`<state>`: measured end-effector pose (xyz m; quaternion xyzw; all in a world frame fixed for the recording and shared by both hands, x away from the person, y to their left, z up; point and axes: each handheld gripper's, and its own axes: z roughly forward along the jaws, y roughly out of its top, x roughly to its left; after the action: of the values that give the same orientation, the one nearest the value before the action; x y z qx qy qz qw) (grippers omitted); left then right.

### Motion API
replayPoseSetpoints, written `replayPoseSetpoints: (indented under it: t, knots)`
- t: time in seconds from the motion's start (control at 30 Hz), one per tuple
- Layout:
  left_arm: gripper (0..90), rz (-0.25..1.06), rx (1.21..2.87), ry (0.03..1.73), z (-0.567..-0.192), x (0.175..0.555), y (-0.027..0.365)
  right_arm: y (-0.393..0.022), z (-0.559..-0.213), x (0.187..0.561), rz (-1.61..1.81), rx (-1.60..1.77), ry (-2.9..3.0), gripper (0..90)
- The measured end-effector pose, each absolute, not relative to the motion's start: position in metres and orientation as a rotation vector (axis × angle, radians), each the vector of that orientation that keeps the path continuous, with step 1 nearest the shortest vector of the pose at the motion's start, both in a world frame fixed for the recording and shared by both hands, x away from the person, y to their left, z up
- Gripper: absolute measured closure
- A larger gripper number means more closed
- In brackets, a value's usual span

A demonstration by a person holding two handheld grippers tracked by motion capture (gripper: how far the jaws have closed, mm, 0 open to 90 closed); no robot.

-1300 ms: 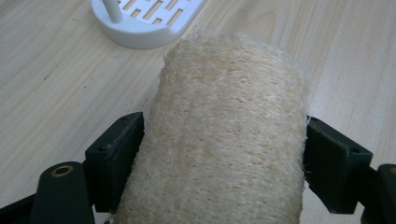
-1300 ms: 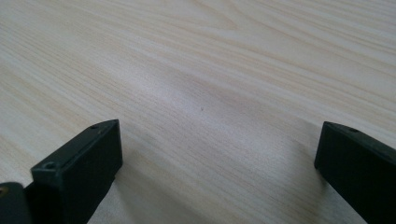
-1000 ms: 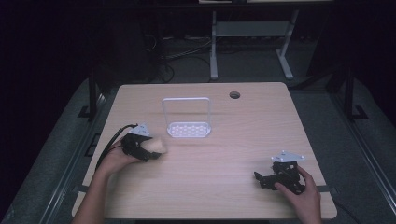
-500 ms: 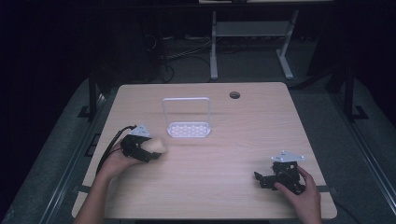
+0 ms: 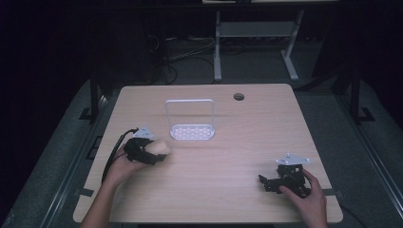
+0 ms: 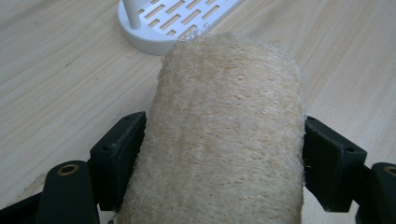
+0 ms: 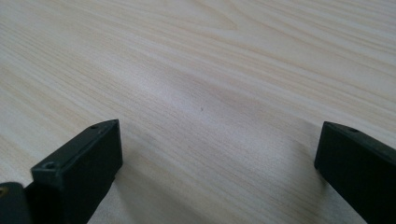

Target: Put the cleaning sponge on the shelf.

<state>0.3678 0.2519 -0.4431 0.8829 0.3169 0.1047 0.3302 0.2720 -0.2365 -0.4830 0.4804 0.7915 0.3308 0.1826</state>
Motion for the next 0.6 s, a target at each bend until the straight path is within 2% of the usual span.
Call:
replayPoseSetpoints:
  t: [0.23,0.6]
  knots:
    - [22.6,0.289,2.256,0.885,-0.440,0.364,0.250,-0.236,-0.483,0.272,0.933,1.357,2.233,0.7]
    - [22.6,0.318,2.230,0.877,-0.429,0.364,0.242,-0.236,-0.483,0.272,0.933,1.357,2.233,0.7]
